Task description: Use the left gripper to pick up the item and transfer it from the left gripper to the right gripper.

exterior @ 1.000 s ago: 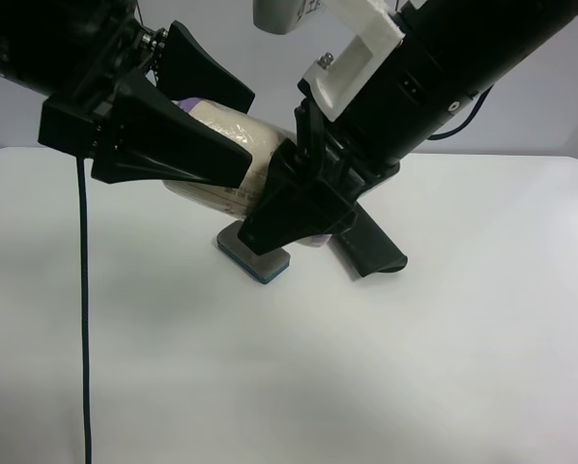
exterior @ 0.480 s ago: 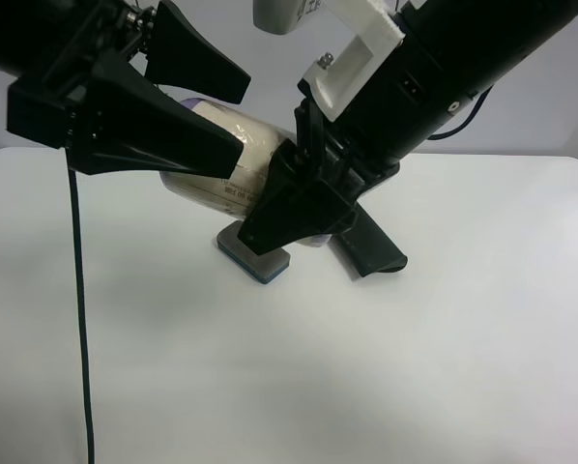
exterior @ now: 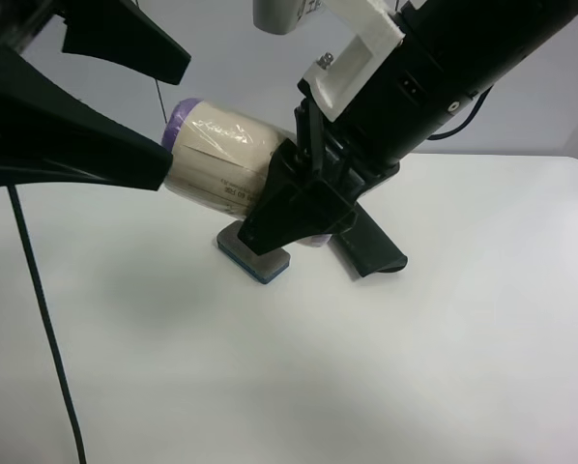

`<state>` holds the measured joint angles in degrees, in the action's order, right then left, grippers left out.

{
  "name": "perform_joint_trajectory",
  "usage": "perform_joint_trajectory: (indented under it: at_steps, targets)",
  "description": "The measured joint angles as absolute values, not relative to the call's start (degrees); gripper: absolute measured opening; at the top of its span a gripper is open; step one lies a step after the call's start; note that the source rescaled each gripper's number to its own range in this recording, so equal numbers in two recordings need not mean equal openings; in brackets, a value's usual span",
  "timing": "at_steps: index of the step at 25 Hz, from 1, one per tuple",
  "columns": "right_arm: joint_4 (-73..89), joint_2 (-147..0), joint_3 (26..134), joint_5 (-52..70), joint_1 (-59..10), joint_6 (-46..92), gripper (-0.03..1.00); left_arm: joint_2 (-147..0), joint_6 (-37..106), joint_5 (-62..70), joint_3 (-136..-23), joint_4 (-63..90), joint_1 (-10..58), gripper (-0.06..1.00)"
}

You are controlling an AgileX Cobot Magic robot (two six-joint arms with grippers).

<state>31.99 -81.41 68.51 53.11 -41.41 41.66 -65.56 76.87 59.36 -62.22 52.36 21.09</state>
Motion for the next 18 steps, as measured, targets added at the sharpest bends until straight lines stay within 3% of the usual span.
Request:
perform_joint_trajectory:
  at_steps: [12, 18]
  targets:
    - [32.0, -81.4, 68.5, 53.0, -41.4, 41.7, 0.01, -50.6, 46.5, 68.7, -62.0, 29.7, 21.1, 0.98]
    - [32.0, -81.4, 68.5, 53.0, -41.4, 41.7, 0.01, -42.5, 32.9, 69.2, -53.6, 17.0, 21.1, 0.98]
